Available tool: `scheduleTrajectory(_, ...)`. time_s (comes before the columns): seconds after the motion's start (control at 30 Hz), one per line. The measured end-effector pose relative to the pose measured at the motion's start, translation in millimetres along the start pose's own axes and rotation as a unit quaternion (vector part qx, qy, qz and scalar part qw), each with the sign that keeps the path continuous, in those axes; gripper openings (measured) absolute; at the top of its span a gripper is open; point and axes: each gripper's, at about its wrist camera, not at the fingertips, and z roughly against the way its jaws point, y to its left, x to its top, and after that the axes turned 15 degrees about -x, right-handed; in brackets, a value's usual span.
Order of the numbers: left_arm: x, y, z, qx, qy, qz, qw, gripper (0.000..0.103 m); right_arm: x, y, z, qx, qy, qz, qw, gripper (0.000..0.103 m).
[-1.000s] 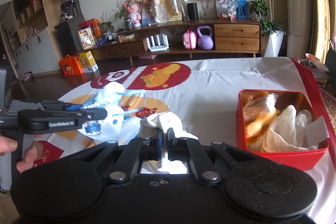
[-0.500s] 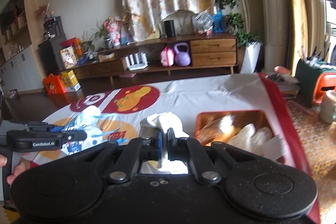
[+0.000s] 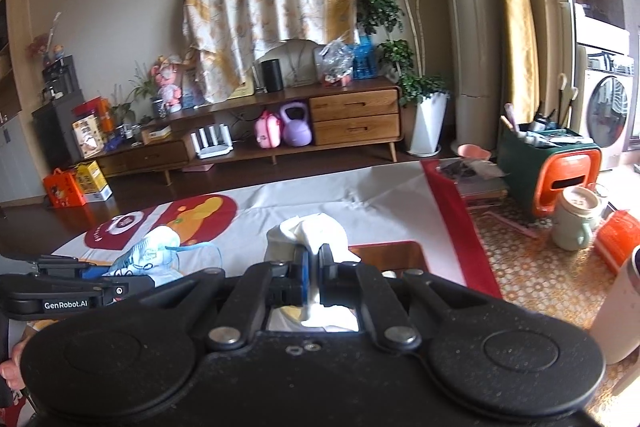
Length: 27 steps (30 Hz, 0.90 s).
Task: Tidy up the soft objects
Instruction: 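Carry the face mask and white cloth over the red tin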
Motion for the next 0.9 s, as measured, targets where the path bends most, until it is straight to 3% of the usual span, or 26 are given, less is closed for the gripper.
scheduleTrajectory(0.53, 29.9, -44.1, -91.7, -0.046, 0.028, -0.008, 0.9985, 0.027, -12.4, -54.4, -28.9, -0.035, 0.021, -0.021, 0.999, 0.004)
scheduleTrajectory(0.9, 37.1, -48.0, -155.0, -0.056, 0.068, 0.007, 0.9961, 0.027, -26.9, -50.1, -65.2, -0.027, 0.053, -0.009, 0.998, 0.004)
